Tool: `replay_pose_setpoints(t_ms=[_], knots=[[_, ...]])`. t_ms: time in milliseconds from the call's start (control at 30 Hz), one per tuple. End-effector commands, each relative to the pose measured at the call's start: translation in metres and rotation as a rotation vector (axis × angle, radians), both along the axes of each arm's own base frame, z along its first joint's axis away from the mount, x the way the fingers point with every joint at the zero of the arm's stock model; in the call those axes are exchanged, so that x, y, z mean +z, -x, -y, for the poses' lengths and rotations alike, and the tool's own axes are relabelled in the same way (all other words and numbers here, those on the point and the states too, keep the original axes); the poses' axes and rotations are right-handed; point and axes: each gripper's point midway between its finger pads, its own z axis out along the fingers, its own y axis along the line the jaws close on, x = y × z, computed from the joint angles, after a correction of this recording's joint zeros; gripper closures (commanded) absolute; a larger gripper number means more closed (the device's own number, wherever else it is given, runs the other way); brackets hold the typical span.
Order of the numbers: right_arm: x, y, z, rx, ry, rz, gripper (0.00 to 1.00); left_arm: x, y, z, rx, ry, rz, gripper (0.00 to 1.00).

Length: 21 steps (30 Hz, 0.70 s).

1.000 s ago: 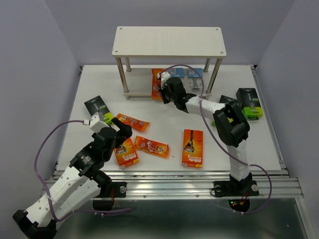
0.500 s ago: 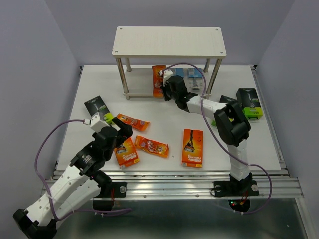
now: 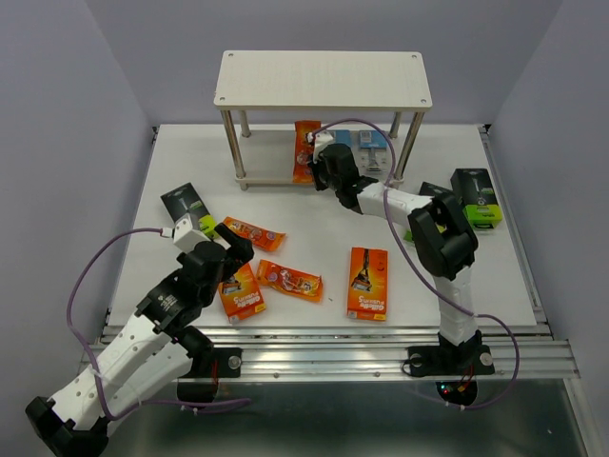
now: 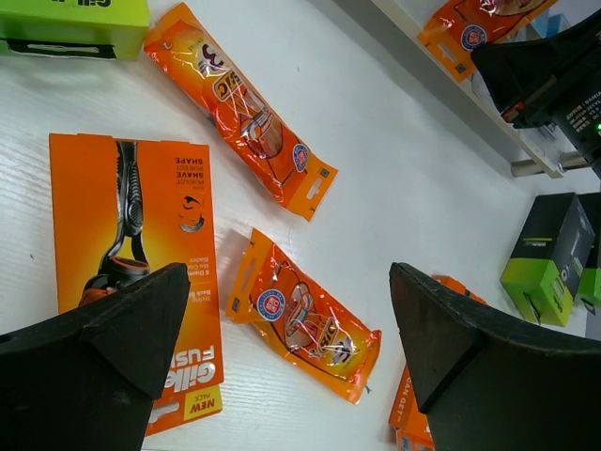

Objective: Place and organize the shaving razors onto the shelf

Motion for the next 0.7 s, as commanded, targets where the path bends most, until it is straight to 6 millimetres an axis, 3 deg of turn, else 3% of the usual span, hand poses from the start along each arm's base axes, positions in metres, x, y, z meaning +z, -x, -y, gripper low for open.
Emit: replay_pose_setpoints(t_ms=[0,667], knots=[[0.0254,-0.0232,0.0003,-0.035,-0.051,0.082,0.88,0.0263,-0.0096,-0.0014,0.034,0.028,0.063,0.01],[0.0198,-0.0259,0.0014,-0.078,-0.084,0.059,0.87,0.0248,-0.0115,-0.0006,0.037,0.023,0.059,0.01]])
